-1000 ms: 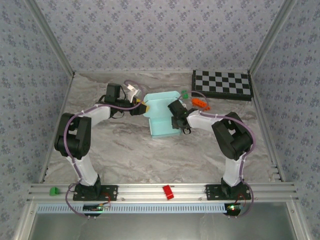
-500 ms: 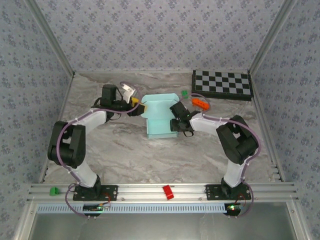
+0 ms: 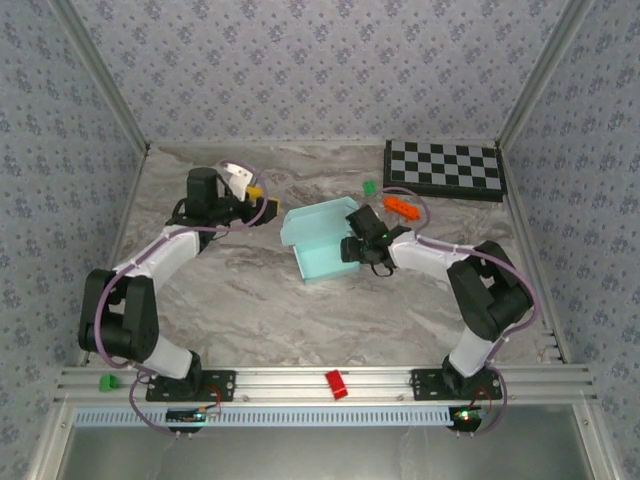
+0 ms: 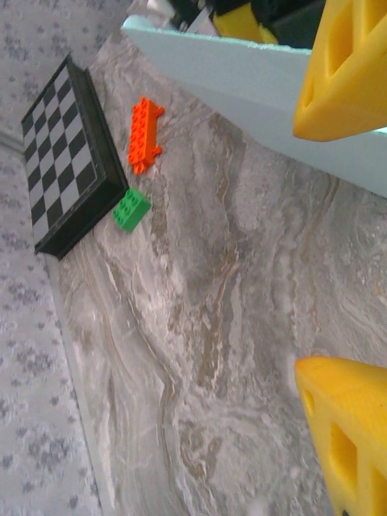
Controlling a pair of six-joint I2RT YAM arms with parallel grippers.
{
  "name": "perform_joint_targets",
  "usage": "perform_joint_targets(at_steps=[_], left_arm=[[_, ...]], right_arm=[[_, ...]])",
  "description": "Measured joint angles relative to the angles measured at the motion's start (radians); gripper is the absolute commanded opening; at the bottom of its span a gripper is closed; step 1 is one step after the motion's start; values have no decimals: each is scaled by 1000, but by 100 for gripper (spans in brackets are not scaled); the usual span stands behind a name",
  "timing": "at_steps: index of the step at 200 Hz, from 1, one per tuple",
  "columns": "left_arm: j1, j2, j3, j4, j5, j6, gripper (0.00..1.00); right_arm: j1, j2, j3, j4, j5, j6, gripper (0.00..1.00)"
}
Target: Fold the paper box
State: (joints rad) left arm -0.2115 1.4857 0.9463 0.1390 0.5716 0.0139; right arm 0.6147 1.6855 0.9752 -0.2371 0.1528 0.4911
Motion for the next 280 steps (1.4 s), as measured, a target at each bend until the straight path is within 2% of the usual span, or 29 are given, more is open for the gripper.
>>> perform_joint_targets(at_steps=[38,78,100,124,167,205,237,280], left_arm=[[6,-39,-7,-1,-133,-28,72],[21,-51,-6,-36,-338,-71,72],[51,-37,29,-124,-449,-122,71],[95,29,145,-240,-510,-159,67],[162,188,314,-408,-527,-175,52],[185,365,450,-534,-481,-161,50],[185,502,579,-618,-471,-153,42],[185,676,796,-729,-475,-162,39]], right_arm=[[0,-59,-26,25,0,-13,67],[-2,-115,-49,36,6,-23,66],[-4,-157,-79,42,18,-36,66],[-5,-216,-113,52,38,-47,66],[-32,-309,-143,40,61,-63,66],[-84,-350,-162,25,58,-66,66],[-117,-374,-183,19,44,-66,66],[-135,-383,-212,16,32,-65,66]])
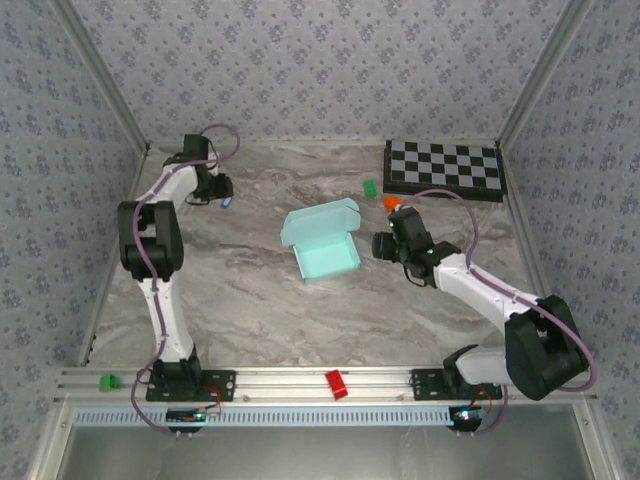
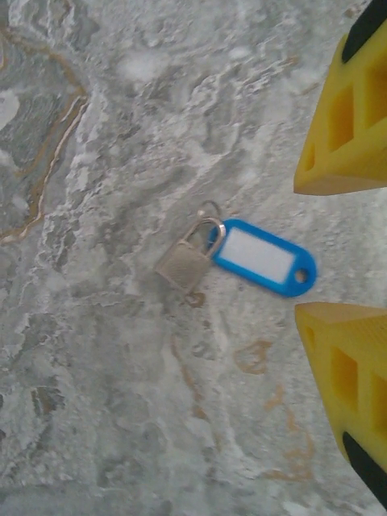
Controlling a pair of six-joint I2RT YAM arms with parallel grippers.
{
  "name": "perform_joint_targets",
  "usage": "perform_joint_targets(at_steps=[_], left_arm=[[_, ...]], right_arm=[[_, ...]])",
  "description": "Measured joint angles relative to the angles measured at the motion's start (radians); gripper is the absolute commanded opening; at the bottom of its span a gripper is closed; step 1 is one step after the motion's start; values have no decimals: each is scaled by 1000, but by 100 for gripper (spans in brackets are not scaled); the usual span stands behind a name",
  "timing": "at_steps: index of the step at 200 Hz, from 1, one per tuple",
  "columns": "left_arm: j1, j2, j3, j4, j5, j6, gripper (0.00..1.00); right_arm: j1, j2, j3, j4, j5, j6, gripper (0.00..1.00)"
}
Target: Fold the paper box
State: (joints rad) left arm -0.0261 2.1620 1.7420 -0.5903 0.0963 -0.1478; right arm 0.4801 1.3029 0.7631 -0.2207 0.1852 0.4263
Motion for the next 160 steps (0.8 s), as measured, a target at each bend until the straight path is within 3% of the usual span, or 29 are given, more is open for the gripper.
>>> perform_joint_targets(at_steps=[76,160], left_arm=[[-43,130,222,-151,-84,-14,47],[-105,272,438,-257,-185,-11,43]], right_arm=[[-5,0,-20,8,-11,3,66],[-14,5,-21,23,-37,4,66]])
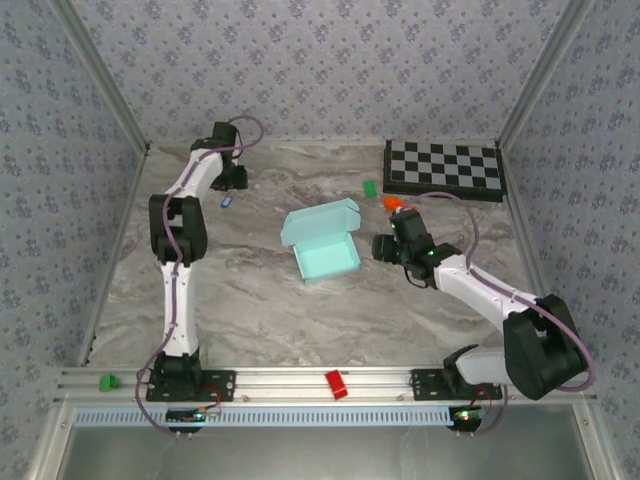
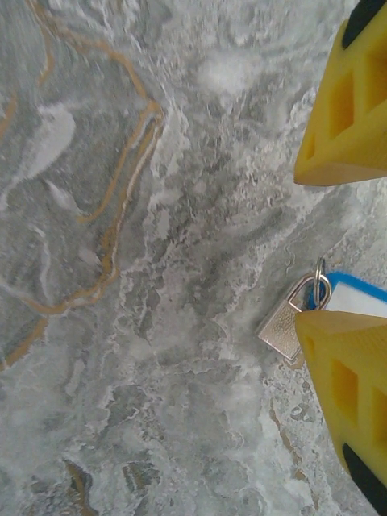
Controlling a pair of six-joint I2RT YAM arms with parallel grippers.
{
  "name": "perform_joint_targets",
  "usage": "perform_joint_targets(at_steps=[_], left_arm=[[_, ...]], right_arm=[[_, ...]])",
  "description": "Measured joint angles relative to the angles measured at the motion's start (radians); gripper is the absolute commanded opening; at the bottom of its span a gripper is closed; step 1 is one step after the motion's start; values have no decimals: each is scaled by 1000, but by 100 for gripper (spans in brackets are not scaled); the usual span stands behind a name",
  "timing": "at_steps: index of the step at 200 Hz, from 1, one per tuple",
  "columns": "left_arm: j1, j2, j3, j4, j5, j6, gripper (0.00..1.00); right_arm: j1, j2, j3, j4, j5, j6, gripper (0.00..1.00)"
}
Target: Fold the paper box
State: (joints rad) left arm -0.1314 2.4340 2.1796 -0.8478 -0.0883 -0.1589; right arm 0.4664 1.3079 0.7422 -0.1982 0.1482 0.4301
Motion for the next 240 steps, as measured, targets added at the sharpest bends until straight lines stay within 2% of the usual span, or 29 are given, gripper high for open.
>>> perform_joint_targets(at_steps=[88,209,240], left_arm=[[-6,37,11,-32,-55,0,40],[-6,39,10,-39,-85,5,21],[-6,33,-7,-27,-89,8,20]], right_arm=[[-2,22,-10,19,-18,3,66],[-2,45,-11,24,-34,3,66],[-2,56,-11,23,-40,3,66]])
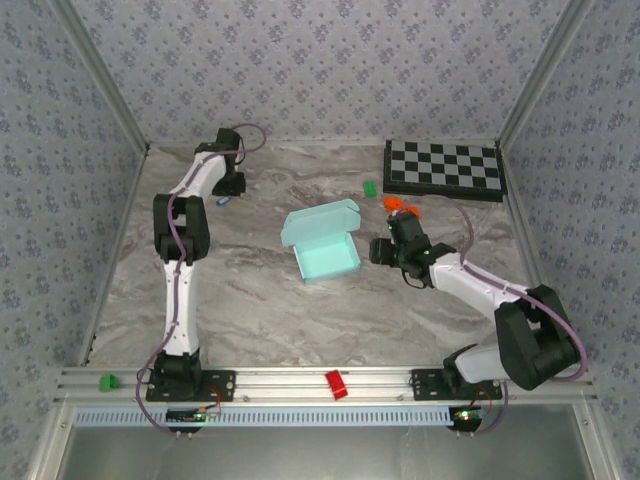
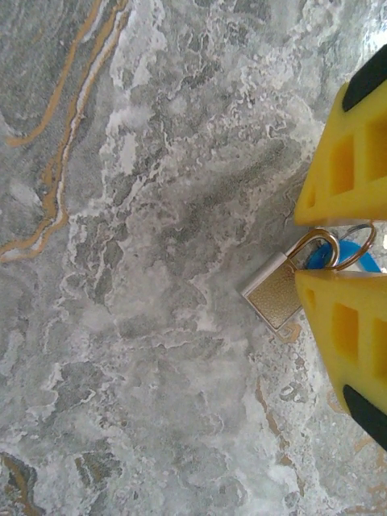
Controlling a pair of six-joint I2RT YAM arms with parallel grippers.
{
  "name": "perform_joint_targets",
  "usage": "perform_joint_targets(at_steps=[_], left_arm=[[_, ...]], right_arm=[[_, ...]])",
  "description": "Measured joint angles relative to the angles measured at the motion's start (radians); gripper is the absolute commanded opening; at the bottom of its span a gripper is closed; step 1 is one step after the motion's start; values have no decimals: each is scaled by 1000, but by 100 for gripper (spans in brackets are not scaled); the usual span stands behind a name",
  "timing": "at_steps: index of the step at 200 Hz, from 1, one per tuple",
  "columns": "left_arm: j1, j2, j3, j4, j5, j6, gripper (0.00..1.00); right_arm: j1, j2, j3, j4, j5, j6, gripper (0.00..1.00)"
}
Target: Fold the paper box
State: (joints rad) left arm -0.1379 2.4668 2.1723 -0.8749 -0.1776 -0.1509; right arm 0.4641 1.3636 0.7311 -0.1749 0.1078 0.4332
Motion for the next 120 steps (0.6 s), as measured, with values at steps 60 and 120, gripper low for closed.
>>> perform_joint_targets(at_steps=[60,120], left_arm=[[-1,-31,-53,20,-3,0,20],[-1,-78,-136,48,-2,0,18]], right_arm=[[0,15,0,0,-16,0,66],[0,15,0,0,-19,4,66]])
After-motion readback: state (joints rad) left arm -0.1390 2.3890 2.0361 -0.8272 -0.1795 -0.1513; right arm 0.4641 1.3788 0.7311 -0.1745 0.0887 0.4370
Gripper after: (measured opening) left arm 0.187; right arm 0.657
